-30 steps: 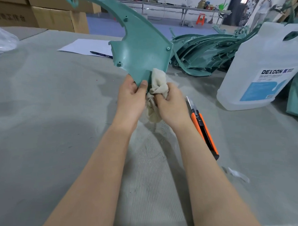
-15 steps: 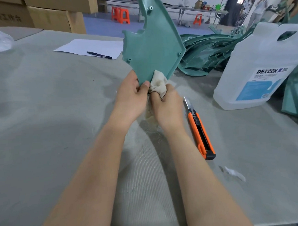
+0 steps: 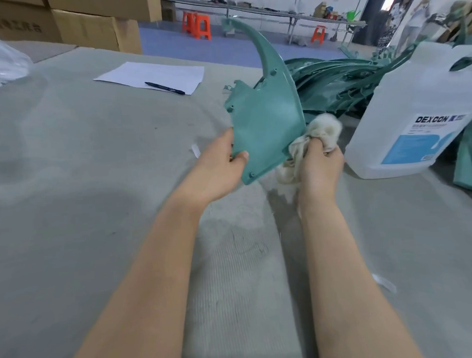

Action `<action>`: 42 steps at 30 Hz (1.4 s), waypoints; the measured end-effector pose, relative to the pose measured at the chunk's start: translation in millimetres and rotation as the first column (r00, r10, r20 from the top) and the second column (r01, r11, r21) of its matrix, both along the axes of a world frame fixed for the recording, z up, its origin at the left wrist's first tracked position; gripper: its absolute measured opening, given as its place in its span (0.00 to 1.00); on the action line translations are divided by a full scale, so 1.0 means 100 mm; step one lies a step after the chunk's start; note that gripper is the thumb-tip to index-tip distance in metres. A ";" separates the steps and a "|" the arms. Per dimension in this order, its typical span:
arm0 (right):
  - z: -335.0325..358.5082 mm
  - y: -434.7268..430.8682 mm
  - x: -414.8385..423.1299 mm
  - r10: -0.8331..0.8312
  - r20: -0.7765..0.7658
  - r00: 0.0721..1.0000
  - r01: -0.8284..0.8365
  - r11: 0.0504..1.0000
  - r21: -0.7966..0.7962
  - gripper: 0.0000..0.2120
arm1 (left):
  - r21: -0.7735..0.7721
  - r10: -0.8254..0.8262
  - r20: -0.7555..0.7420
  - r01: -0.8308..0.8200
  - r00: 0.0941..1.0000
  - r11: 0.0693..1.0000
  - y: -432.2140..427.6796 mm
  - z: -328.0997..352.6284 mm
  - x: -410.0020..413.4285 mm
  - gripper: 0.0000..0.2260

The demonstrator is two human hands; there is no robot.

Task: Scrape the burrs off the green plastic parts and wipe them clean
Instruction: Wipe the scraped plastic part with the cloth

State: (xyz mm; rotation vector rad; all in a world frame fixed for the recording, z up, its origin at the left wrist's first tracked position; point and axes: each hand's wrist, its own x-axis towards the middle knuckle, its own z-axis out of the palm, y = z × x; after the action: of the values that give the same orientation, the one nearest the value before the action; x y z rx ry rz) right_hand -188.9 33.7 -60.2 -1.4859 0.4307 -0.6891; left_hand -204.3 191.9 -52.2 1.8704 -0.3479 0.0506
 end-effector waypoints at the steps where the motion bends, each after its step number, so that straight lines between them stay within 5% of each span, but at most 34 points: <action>1: 0.03 -0.03 -0.01 0.008 0.038 0.999 -0.011 0.997 0.076 0.05 | 0.010 0.036 0.019 -0.036 0.999 0.999 0.02 0.00 0.01 0.12; 3: 0.07 -0.07 -0.03 0.103 0.075 0.992 -0.111 0.988 0.110 0.05 | 0.006 0.094 0.053 -0.095 0.994 0.995 0.08 0.01 0.02 0.15; 8: 0.06 0.06 -0.11 0.455 -0.072 0.888 -0.460 0.872 -0.170 0.08 | -0.077 0.160 0.067 -0.155 0.985 0.985 0.11 0.08 0.02 0.18; 10: 0.04 0.08 -0.07 0.389 -0.065 0.919 -0.394 0.898 -0.196 0.08 | -0.169 0.286 0.042 -0.275 0.957 0.946 0.12 0.08 0.05 0.17; 13: 0.03 0.05 0.00 0.177 -0.028 0.984 -0.179 0.963 -0.199 0.09 | -0.404 0.524 -0.061 -0.501 0.849 0.765 0.19 0.09 0.09 0.10; 17: 0.02 0.07 0.01 0.089 0.045 0.995 -0.080 0.983 -0.165 0.15 | -0.642 0.485 -0.296 -0.548 0.823 0.536 0.32 0.09 0.11 0.12; 25: 0.05 0.16 -0.04 0.147 0.057 0.987 -0.137 0.979 -0.150 0.15 | -0.657 0.434 -0.413 -0.592 0.801 0.467 0.25 0.07 0.11 0.14; 28: 0.06 0.18 -0.06 0.139 0.076 0.987 -0.129 0.984 -0.121 0.15 | -0.615 0.437 -0.428 -0.609 0.791 0.501 0.23 0.04 0.12 0.14; 31: 0.09 0.17 -0.07 0.121 0.121 0.985 -0.117 0.992 -0.040 0.13 | -0.594 0.403 -0.390 -0.560 0.828 0.577 0.17 0.04 0.10 0.04; 32: 0.09 0.17 -0.07 0.119 0.136 0.983 -0.120 0.993 0.000 0.12 | -0.617 0.330 -0.393 -0.513 0.858 0.597 0.15 0.03 0.11 0.14; 35: 0.12 0.16 -0.08 0.144 0.143 0.979 -0.168 0.970 0.173 0.07 | -0.710 -0.023 -0.299 -0.207 0.954 0.673 0.10 0.03 0.10 0.30; 38: 0.10 0.21 -0.10 0.251 0.089 0.964 -0.266 0.917 0.298 0.08 | -0.534 -0.312 -0.163 0.182 0.936 0.826 -0.06 0.02 -0.01 0.23; 40: 0.09 0.27 -0.13 0.312 -0.020 0.950 -0.307 0.942 0.133 0.09 | -0.480 -0.214 -0.114 0.135 0.970 0.867 -0.20 0.00 -0.03 0.17; 42: 0.07 0.32 -0.14 0.326 -0.144 0.934 -0.350 0.915 -0.201 0.09 | -0.626 0.008 -0.156 -0.105 0.988 0.773 -0.25 0.04 -0.01 0.08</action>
State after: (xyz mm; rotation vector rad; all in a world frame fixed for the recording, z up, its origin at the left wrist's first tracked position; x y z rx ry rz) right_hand -203.1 65.7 -53.5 -1.7643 0.1702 -0.3898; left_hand -205.4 166.6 -48.0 1.1964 -0.1414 0.0637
